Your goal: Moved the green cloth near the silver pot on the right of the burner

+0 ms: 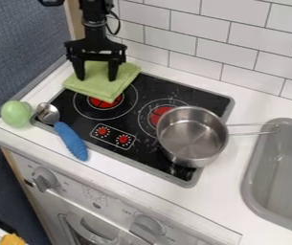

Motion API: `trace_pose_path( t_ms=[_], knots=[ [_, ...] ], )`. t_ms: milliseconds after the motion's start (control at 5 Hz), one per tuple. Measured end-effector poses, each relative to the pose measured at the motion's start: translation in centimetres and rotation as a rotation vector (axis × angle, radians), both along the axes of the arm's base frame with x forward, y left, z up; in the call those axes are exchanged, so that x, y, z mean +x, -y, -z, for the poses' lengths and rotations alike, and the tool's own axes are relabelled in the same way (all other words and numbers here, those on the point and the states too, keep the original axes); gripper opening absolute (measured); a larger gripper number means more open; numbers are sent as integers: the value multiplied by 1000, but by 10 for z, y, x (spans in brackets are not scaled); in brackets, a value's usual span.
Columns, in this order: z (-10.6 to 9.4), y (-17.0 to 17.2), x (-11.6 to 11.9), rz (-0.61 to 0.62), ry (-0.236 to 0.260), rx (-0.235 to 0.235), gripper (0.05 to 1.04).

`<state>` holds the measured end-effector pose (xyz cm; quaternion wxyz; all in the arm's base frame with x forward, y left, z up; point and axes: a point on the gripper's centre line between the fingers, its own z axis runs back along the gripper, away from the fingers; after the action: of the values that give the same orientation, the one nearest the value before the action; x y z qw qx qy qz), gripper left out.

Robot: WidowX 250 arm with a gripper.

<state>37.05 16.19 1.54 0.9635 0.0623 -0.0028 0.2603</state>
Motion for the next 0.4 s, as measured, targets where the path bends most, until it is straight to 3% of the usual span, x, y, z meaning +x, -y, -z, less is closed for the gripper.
trace_pose_path(
  t_ms=[400],
  knots=[
    [1, 25, 0, -22, -22, -29, 999]
  ],
)
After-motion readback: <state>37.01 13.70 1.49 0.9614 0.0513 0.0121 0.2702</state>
